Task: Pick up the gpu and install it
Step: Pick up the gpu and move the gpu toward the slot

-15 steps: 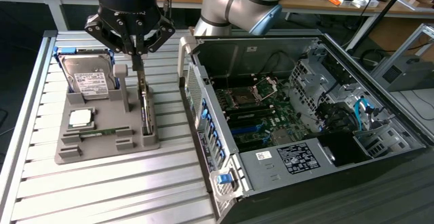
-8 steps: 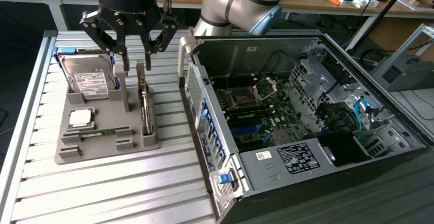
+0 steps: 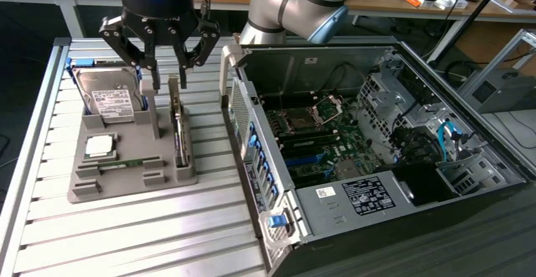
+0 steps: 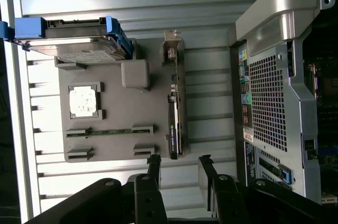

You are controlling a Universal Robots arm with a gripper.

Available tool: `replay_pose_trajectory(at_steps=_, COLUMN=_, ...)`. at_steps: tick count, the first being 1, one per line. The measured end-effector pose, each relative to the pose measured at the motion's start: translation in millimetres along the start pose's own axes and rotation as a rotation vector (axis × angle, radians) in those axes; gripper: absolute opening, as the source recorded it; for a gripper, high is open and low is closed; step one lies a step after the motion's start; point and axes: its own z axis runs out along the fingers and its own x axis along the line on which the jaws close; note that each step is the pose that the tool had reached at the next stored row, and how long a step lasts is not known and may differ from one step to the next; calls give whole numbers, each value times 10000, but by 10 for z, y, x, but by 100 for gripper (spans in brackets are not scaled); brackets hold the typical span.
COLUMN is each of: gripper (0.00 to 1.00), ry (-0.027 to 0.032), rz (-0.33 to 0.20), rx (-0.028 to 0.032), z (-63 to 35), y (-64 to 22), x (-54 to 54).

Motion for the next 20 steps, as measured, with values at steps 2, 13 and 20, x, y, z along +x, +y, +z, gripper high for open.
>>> replay_pose_trajectory(at_steps=2, gripper=42, ry=0, rz=0, rx=0, z=4, y=0, x=0)
replay_pose_trajectory(at_steps=13, gripper=42, ry=0, rz=0, rx=-1, z=64, y=-3, x=1)
replay_pose_trajectory(at_steps=20, gripper=42, ry=-1, rz=0, rx=-1, z=88, y=-4, x=2)
